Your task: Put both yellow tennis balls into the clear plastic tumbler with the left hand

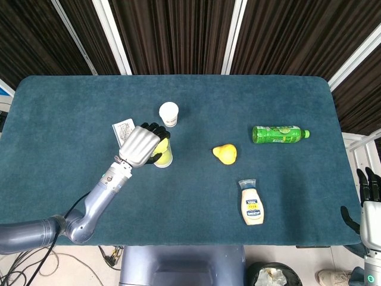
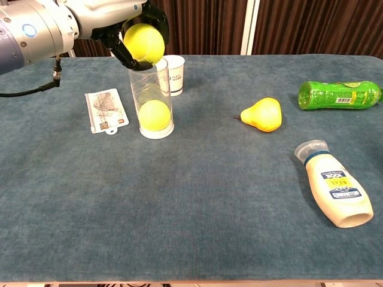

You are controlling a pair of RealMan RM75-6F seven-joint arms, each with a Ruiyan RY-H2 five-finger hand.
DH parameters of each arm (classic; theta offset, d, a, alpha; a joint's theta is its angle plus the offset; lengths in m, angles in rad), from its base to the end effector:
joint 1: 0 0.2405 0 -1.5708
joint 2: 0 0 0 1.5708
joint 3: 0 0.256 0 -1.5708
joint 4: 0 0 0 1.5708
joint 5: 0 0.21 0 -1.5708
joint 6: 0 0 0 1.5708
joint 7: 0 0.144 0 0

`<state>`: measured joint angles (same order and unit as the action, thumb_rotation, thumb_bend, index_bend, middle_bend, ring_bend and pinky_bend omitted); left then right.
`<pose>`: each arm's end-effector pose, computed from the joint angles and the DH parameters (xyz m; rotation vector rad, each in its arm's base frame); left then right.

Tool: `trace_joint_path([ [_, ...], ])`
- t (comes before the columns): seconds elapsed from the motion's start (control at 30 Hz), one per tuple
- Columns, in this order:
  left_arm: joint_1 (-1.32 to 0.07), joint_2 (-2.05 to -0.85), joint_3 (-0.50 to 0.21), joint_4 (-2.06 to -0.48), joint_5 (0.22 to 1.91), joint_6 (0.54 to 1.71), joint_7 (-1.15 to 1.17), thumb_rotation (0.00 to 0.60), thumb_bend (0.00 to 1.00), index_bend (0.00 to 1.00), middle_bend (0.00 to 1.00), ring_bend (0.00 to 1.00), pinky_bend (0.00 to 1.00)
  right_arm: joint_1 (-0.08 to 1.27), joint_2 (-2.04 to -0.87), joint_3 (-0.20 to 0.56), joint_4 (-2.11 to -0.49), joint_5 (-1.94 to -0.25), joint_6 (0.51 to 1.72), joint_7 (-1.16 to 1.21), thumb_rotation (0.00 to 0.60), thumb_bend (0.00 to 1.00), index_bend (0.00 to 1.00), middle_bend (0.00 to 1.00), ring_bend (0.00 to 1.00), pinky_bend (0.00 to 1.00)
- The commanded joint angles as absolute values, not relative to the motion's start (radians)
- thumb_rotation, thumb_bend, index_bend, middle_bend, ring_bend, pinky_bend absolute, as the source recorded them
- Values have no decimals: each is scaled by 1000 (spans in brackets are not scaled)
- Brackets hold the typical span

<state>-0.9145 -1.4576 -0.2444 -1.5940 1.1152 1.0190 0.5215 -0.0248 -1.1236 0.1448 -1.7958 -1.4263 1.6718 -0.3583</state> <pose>-0.0616 0.3688 0.0249 -1.9223 -0.5827 -1.0499 -0.2884 -0.1613 0.1854 1.1575 -0.6983 0.7804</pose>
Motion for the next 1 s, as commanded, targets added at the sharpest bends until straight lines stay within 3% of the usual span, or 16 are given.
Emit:
trace_joint_path([
  [0.03,-918,-1453,-249,-1601,1107,1018,525,600,87,344,212,131,273,-25,-1124,146,-1795,-1425,1674,-359,600,340,84,75,122,112],
  [0.37,-918,-1436,-252,-1621,1139,1030,493,600,74,297,142,69,216,-24,-1129,147,-1795,-1423,1674,-370,600,339,86,75,122,112],
  [0.57,-857,-1365,-234,-1715,1241,1138,465,600,74,295,144,69,206,-24,-1130,150,-1795,-1420,1675,-367,600,340,86,75,122,112],
  [0.87,-608,-1186,-90,-1899,1300,1378,505,600,74,266,123,69,200,-21,-1135,145,-1794,-1425,1669,-374,600,340,87,75,122,112],
  [1.0,-495,-1158,-19,-1853,1386,1476,386,600,73,257,119,69,179,-19,-1140,144,-1790,-1424,1663,-377,600,340,86,75,122,112],
])
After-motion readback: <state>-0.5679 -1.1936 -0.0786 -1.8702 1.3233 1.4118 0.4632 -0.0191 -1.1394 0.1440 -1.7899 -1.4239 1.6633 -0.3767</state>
